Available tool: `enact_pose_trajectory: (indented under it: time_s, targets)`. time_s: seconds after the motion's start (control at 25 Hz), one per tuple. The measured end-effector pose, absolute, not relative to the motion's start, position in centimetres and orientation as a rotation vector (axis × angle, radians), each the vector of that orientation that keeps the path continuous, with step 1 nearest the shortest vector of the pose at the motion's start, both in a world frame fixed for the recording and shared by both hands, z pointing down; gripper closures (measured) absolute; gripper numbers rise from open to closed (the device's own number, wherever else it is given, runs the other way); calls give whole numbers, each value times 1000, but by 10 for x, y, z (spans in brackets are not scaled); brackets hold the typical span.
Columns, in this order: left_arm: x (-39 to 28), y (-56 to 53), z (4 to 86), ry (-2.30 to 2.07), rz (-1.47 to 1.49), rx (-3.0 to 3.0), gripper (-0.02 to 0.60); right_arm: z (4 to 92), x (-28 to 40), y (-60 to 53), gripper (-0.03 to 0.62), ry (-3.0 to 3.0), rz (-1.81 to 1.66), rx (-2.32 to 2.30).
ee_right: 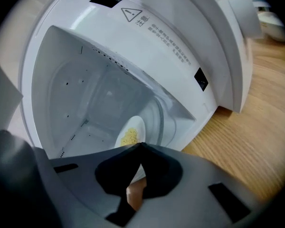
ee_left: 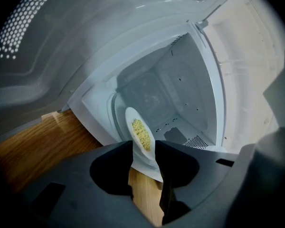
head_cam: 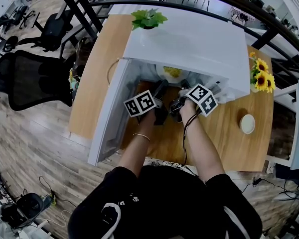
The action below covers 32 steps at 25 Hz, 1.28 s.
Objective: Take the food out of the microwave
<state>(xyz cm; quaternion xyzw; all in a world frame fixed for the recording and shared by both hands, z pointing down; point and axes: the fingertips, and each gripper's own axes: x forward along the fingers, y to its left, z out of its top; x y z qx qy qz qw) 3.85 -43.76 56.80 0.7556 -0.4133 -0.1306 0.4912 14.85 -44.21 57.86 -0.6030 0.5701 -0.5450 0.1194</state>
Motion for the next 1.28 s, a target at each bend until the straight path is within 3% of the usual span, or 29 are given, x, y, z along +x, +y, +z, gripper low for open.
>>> enact_pose_trajectory:
  time_s: [0.32,0.6,0.88,1.28]
  targets:
    - [28,-444,555,-1062,-300,1899,454,575,155,-443,591,1687,-1521,-1772]
    - [22,-461,553,-1197,-202,1924,400,565,153,-452,514,1855,-1387,-1839]
    - [19,-472,561,-1274,-95,1929,393,571,157,-460,474,1970,-1313,-1984]
    - [30,-478,563,-1240,-38,1977,393,571,152,-471,473,2058,-1302,-2030]
